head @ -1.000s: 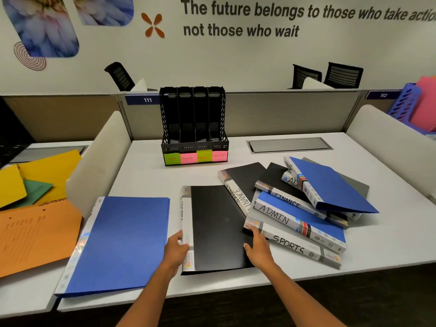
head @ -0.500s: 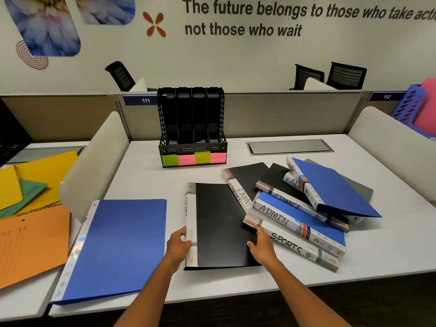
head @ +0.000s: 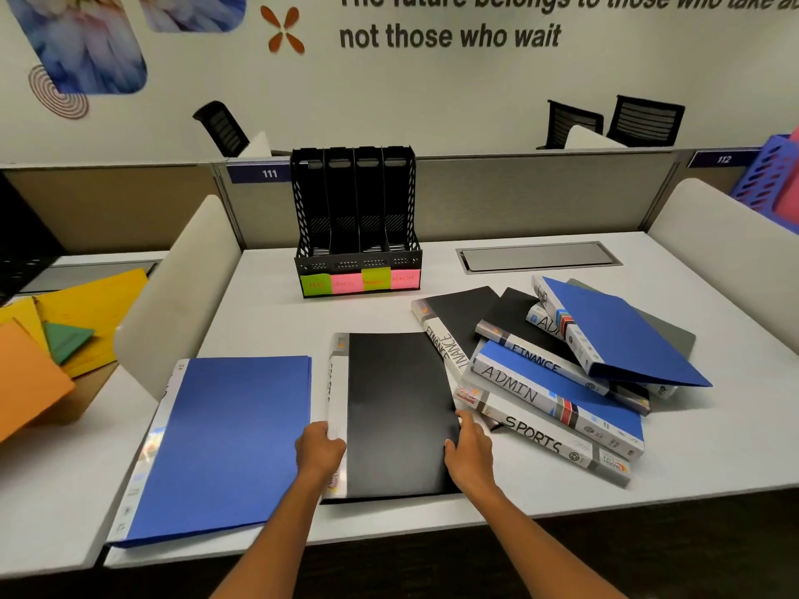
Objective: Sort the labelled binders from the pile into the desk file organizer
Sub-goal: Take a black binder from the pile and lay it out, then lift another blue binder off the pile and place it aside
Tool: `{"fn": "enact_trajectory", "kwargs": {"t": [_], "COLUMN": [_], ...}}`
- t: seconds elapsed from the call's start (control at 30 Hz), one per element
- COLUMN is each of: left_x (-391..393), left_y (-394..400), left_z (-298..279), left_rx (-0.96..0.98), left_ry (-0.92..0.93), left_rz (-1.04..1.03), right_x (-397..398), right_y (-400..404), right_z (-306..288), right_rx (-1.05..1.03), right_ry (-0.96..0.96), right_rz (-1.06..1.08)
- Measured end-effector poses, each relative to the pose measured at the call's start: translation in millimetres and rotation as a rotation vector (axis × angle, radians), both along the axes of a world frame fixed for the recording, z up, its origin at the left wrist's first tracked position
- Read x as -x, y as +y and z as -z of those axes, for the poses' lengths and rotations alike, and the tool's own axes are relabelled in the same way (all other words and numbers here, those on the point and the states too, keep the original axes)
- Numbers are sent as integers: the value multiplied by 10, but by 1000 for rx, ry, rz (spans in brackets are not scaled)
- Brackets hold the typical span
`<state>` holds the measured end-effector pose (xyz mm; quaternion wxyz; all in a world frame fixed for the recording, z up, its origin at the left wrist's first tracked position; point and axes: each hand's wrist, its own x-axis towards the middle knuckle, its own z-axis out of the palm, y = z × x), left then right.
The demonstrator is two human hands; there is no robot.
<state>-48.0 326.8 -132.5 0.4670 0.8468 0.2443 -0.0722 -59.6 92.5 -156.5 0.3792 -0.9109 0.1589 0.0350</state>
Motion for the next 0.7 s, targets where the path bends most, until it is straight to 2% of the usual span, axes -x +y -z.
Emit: {"fn": "enact_trajectory", "kwargs": {"t": [0.27,0.53,0.7], "left_x": [-47,-245,-395], "left_y": [-104,-606,-1220], "left_z": [-47,-255,-429], "left_rx": [-60,-38,-26], "left_ry": [-15,-173,-254], "left_rz": [50,240,356], "right_x": [47,53,-7], "right_y": [-3,-441,-1041], "right_z": [-41,-300,-447], "right_rx": [180,238,295], "right_ry": [1,-315,-354], "right_rz": [-90,1,129]}}
